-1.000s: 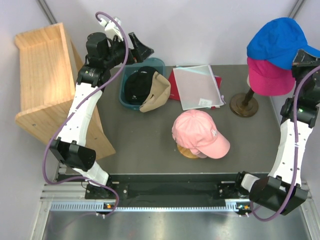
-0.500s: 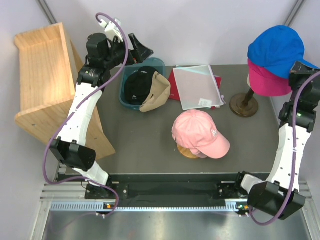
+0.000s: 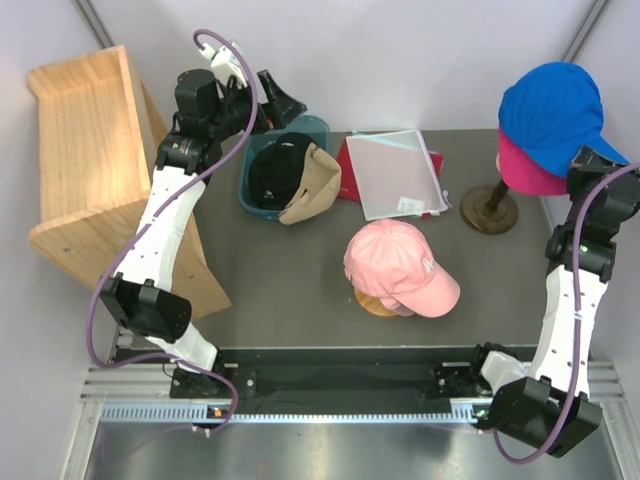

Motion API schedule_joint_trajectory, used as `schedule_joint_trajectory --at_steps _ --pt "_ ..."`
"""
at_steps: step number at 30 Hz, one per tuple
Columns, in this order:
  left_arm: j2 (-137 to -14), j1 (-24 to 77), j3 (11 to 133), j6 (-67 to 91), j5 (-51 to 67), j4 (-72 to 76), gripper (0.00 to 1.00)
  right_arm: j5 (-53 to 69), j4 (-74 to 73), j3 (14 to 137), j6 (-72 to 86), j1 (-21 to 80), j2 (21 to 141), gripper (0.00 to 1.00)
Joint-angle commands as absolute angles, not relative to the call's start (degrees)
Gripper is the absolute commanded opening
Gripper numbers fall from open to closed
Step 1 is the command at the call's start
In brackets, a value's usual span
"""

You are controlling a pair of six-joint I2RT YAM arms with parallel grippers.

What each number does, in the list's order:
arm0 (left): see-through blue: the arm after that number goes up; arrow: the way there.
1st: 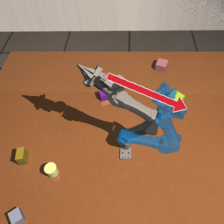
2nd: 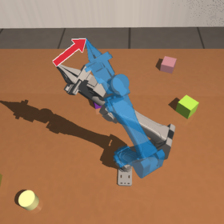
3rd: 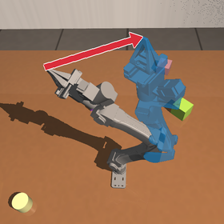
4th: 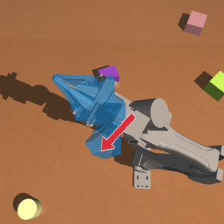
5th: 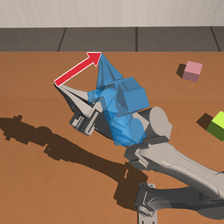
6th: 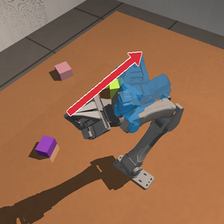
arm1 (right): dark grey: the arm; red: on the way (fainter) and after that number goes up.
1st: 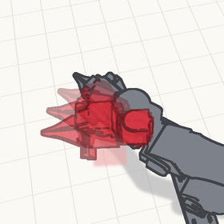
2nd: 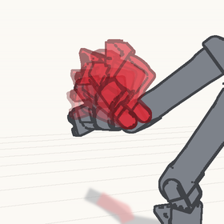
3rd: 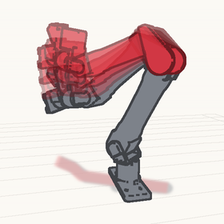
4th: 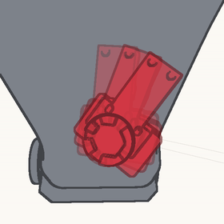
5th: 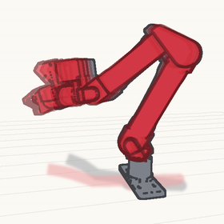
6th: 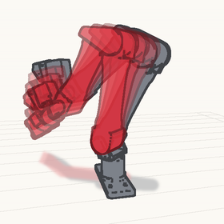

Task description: Stack the hats

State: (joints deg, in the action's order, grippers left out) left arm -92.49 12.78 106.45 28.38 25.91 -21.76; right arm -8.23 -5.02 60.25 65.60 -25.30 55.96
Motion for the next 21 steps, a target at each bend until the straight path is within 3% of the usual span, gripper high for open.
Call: schedule_joint_trajectory --at_steps 1,4,6,7,8,11,17,21 --pt "-89.7 11.9 106.1 28.3 26.2 -20.8 0.99 -10.8 -13.4 56.1 63.0 -25.9 58.1 0.0" --pt "-89.6 12.0 106.2 28.1 26.1 -20.7 0.99 -10.5 -12.6 56.8 62.1 -25.9 58.3 0.0" --pt "-89.7 11.9 106.1 27.9 26.1 -20.9 0.99 -10.3 -11.3 57.8 60.5 -25.9 57.7 0.06" --pt "-89.8 11.9 106.1 27.9 26.1 -20.8 0.99 -10.2 -11.0 58.3 59.9 -25.8 57.6 0.13" --pt "-89.9 11.9 106.0 27.9 26.1 -20.9 0.99 -10.4 -10.8 58.8 59.2 -25.9 57.1 0.35" --pt "-90.3 12.0 105.6 27.9 25.9 -20.8 0.98 -10.9 -11.6 60.9 57.0 -25.9 55.5 0.63" --pt "-90.2 13.1 105.9 20.9 21.0 -25.7 0.99 -14.8 -18.9 65.0 50.5 -25.9 49.9 0.88" --pt "-90.9 16.8 106.2 12.0 14.2 -32.0 0.98 -16.8 -22.1 64.9 47.5 -25.9 44.7 0.98"
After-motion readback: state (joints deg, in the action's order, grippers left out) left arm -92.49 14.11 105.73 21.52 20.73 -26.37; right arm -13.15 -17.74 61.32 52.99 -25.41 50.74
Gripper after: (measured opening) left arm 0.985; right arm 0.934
